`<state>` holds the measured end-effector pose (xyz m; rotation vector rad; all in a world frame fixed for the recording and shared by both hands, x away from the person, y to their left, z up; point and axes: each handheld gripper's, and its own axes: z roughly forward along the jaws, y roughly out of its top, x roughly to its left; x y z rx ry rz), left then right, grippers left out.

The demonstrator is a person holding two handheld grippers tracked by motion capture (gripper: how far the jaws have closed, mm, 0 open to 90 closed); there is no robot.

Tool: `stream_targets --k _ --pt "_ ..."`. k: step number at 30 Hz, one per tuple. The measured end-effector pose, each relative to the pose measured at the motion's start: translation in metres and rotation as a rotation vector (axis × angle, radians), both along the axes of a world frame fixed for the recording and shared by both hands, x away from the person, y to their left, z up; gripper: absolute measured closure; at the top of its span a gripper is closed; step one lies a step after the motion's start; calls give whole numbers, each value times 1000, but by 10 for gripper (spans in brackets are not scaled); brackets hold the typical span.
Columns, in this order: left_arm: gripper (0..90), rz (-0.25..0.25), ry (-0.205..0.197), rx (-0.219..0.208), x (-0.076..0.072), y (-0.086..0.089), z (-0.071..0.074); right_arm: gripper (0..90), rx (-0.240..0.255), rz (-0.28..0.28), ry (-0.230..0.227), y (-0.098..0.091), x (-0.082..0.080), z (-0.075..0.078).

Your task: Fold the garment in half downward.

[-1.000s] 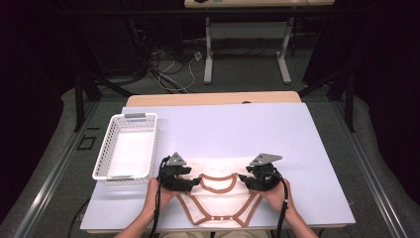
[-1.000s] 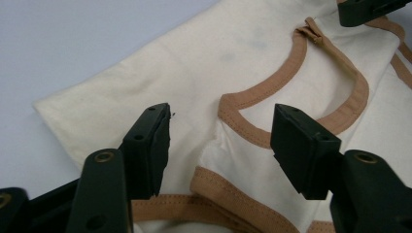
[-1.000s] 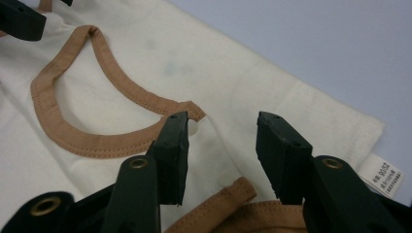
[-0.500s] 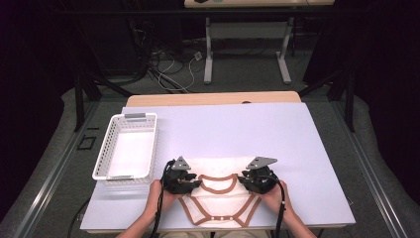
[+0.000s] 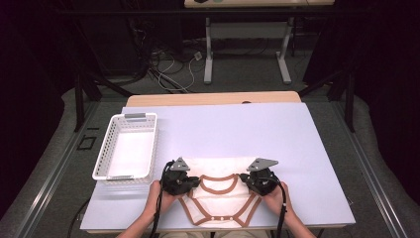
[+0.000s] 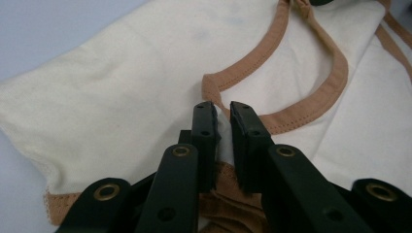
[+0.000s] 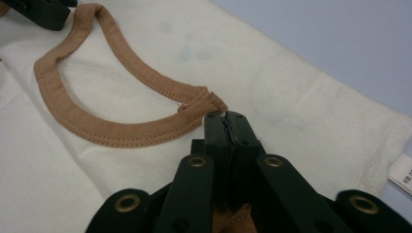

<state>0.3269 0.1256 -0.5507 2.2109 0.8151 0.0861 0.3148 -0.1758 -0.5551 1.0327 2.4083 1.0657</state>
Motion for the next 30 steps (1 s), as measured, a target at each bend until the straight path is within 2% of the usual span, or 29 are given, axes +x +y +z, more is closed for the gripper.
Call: stream_targets --k 6,10,18,22,30 --pt "826 0 -7 -26 -3 5 8 886 42 0 -13 -3 -5 10" --pt "828 -6 -16 -39 -5 9 12 886 48 1 -26 -5 -9 16" --pt "828 -19 3 -63 -10 10 15 887 64 8 -30 -9 -17 24" --pt "828 -42 18 -49 -14 9 14 887 67 18 -27 -9 -20 26" --pt "826 -61 31 -48 -20 11 13 887 61 41 -16 -9 -29 29"
